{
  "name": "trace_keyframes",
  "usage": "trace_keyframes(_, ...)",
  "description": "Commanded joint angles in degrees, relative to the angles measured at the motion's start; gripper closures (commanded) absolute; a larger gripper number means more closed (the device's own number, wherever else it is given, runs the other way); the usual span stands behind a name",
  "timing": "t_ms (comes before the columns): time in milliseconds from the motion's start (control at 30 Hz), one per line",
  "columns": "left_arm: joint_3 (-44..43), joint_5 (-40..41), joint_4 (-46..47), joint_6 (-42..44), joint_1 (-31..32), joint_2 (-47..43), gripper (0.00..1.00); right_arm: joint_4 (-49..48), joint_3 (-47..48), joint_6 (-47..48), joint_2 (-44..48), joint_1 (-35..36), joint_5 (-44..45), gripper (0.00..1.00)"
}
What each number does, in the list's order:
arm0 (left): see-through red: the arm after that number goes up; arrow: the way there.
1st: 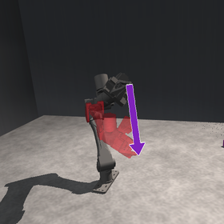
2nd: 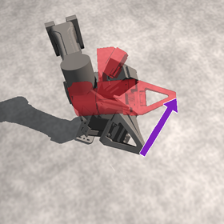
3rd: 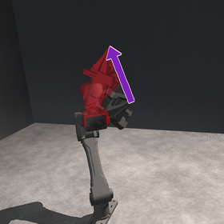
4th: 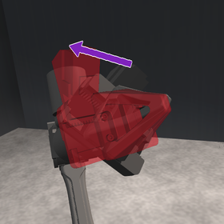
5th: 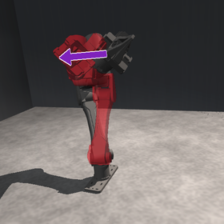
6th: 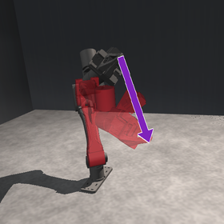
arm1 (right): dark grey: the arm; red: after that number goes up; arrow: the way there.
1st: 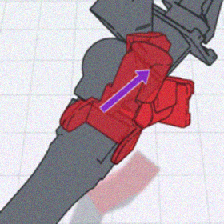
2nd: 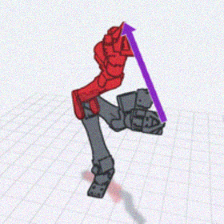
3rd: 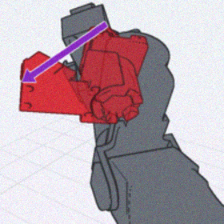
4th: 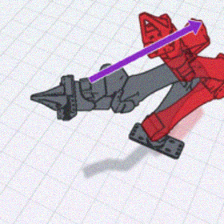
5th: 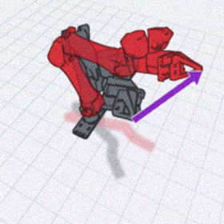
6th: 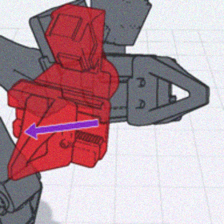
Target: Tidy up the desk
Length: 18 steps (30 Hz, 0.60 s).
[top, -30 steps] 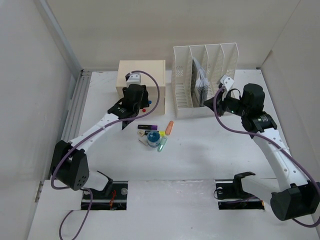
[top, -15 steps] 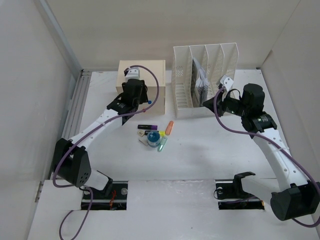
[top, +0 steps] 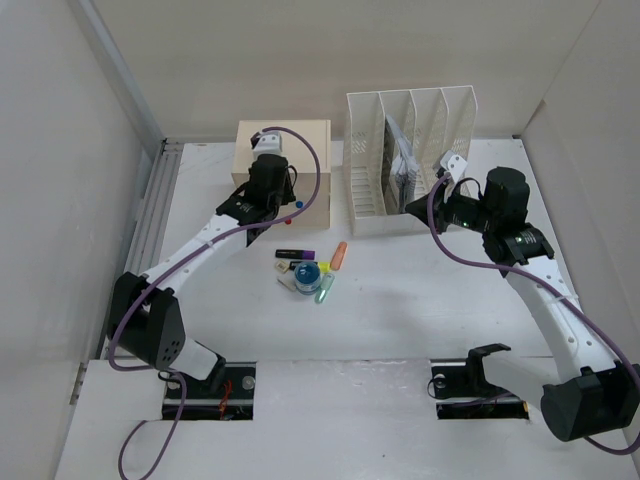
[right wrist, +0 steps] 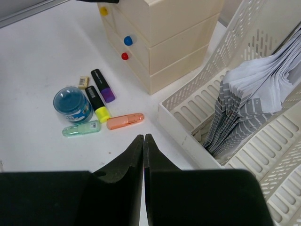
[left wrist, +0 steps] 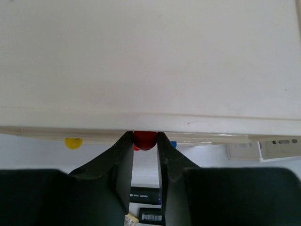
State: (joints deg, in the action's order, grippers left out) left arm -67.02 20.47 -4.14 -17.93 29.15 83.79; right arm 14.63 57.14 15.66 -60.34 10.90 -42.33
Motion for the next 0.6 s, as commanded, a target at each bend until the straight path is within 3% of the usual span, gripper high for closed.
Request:
trace_keyframes(0, -1.27, 0.71, 1.33, 0.79, -0.32, 0.67, 0.86, -0.75, -0.28, -0.19, 0.83, -0.35, -1.44, 0.91)
trace_keyframes(133, 0.04, 0.71, 0.01, -0.52, -0.32, 0.67, 0.98, -0.75, -0.28, -0.19, 1.36, -0.35, -1.44, 0.91)
trace_keyframes(567, 9.89, 0.1, -5.0, -7.46, 6.71, -11.62, 1.0, -0.75, -0.81, -0.19, 1.36, -0.35, -2.5, 0.91)
